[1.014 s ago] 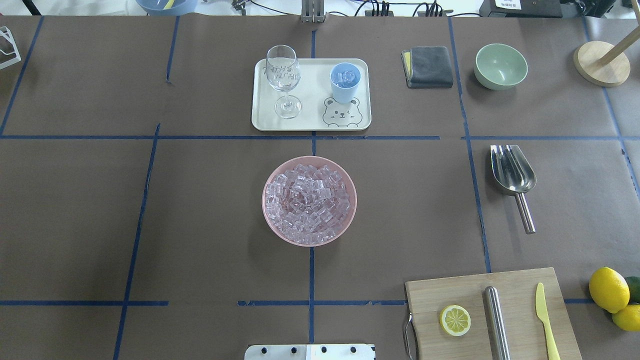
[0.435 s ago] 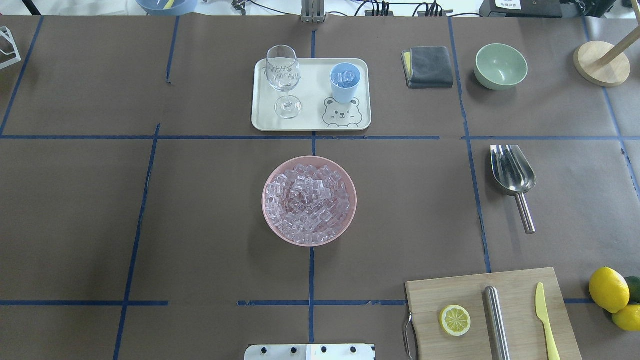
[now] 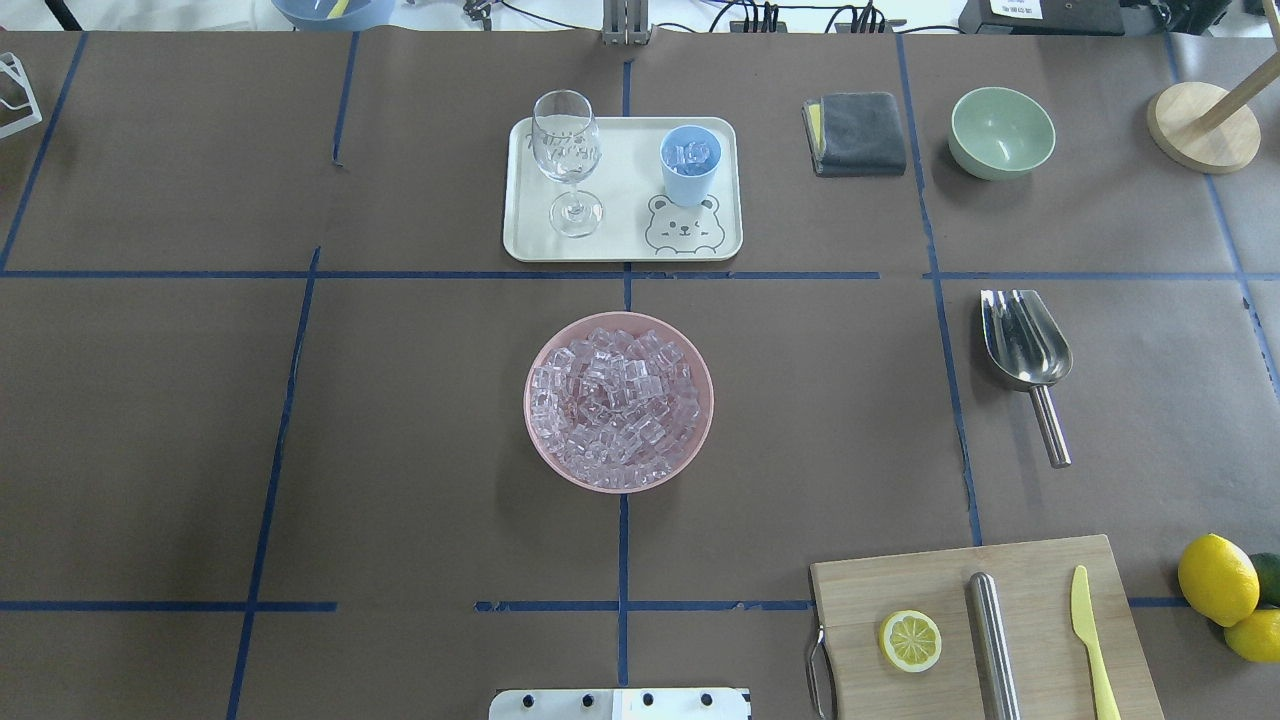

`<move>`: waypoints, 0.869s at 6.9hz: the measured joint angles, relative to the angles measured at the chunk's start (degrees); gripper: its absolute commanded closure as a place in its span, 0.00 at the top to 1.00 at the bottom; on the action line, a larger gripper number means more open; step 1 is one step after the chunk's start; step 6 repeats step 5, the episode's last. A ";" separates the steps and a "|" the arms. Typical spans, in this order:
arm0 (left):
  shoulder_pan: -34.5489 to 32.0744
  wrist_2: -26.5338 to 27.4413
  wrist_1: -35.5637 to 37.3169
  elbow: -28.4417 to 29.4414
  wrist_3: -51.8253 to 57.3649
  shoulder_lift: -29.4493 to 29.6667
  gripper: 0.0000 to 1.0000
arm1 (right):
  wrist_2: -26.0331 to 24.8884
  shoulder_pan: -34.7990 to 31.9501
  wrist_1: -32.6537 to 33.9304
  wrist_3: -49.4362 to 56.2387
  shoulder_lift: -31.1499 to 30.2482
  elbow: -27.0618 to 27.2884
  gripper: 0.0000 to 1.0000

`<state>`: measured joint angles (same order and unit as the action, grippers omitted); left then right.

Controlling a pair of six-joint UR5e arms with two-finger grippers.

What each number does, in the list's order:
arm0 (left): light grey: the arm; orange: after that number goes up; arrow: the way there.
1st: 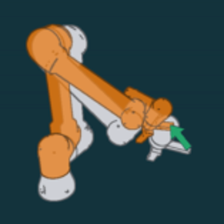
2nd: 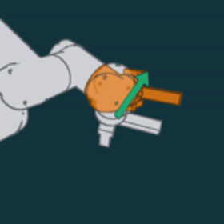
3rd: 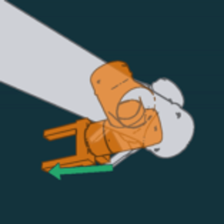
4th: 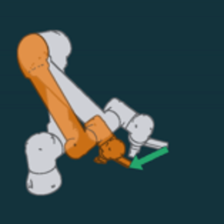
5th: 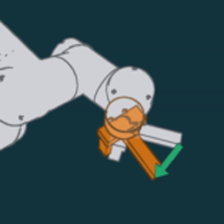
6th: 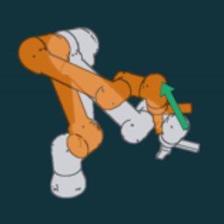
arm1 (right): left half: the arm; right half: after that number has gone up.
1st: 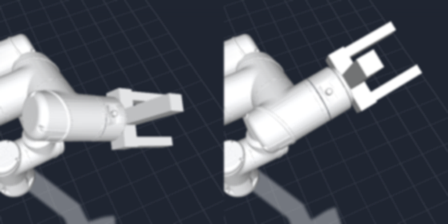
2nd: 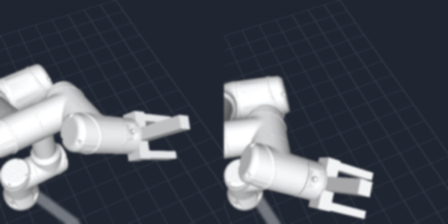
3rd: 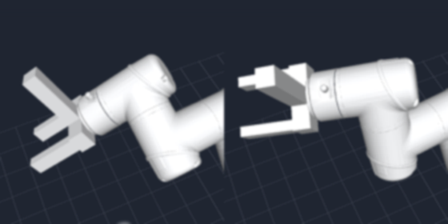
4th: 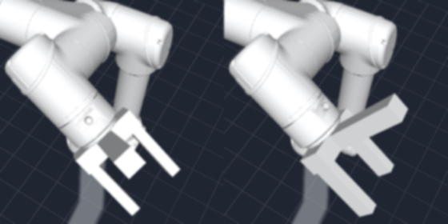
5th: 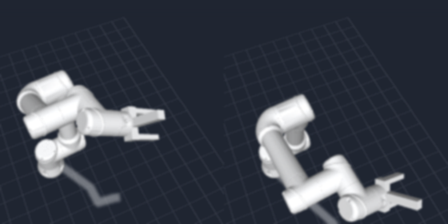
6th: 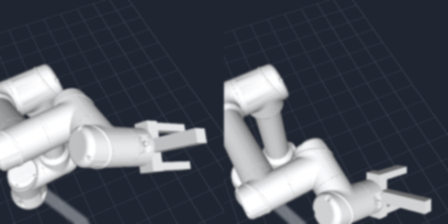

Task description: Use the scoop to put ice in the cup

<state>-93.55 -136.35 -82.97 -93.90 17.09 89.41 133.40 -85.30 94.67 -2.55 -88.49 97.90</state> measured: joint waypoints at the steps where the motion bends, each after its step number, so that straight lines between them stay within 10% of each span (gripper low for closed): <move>1: -0.03 -0.54 -0.67 1.23 0.09 -0.65 1.00 | 0.37 -0.03 0.00 0.06 0.17 -0.66 1.00; 6: -0.80 -2.36 -1.53 -0.40 0.00 -2.05 1.00 | 2.52 -0.03 -0.09 -0.32 -0.53 -1.46 1.00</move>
